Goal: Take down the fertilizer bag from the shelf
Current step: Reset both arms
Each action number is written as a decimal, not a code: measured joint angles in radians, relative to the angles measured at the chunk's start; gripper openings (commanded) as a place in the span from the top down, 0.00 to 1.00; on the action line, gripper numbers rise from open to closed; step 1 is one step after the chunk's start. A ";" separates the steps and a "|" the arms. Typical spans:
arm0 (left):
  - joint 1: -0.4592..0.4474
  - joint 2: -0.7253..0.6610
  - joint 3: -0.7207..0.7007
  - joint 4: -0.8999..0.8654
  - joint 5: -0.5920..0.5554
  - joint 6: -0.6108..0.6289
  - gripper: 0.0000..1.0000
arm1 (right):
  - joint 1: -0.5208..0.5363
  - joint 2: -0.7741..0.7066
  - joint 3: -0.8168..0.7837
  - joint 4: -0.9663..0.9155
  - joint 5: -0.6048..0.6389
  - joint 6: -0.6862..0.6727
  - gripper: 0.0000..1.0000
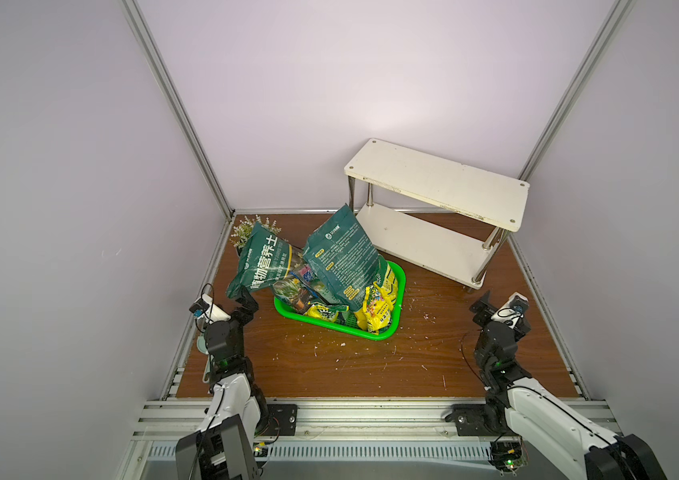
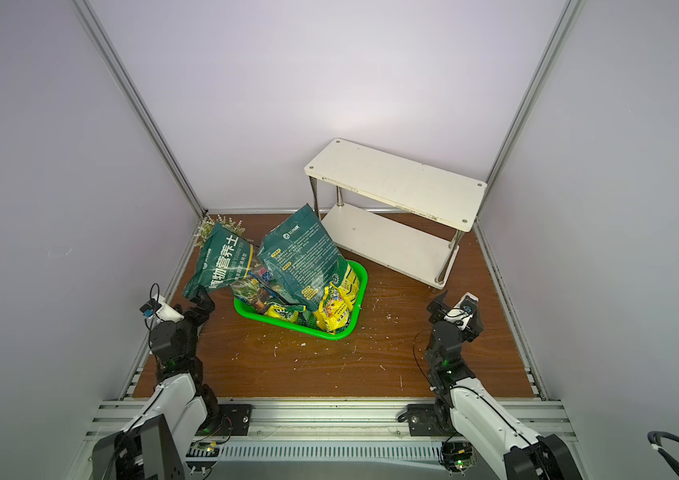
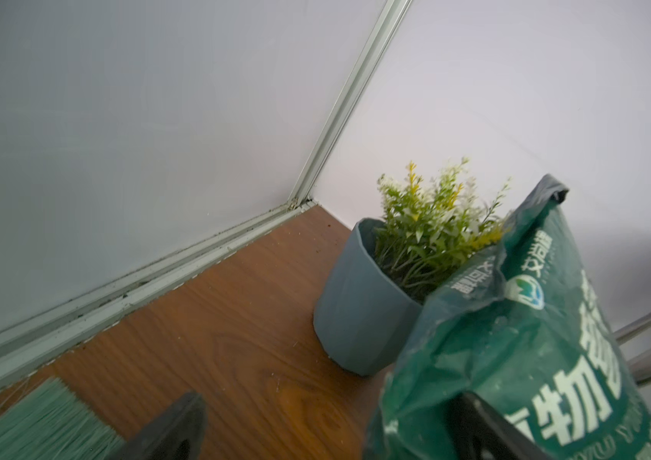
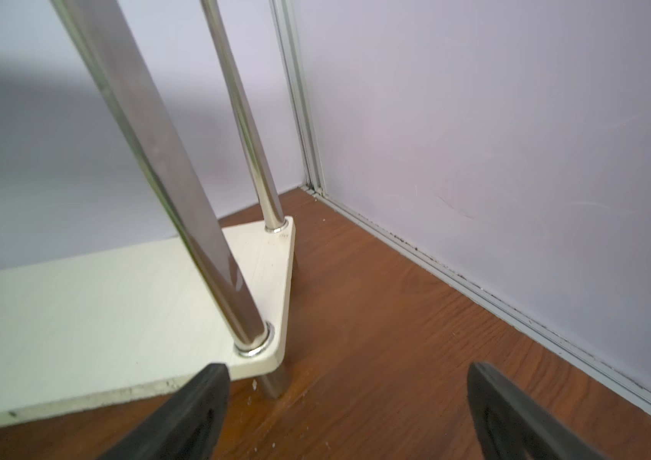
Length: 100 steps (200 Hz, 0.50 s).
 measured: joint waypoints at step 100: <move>-0.031 -0.383 -0.011 -0.405 -0.433 0.041 0.01 | -0.025 0.308 0.062 0.153 0.045 -0.099 0.01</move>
